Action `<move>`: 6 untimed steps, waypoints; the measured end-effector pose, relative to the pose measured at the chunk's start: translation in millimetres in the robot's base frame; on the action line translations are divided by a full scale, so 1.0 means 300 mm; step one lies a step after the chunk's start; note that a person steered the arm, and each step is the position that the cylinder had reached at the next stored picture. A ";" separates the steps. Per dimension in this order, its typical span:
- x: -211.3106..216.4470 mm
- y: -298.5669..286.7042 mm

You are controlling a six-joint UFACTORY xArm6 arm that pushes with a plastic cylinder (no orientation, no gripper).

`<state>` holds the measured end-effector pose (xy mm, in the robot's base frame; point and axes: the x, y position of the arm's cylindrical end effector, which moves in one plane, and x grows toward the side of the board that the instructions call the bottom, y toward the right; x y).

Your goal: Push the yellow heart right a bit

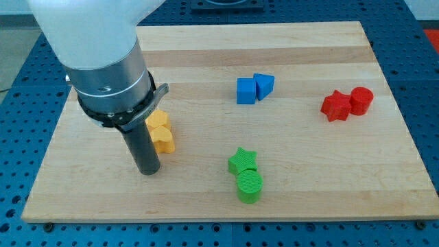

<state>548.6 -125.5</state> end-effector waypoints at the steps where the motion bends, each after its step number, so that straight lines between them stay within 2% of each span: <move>1: 0.000 0.000; 5: -0.045 0.069; 6: -0.032 -0.056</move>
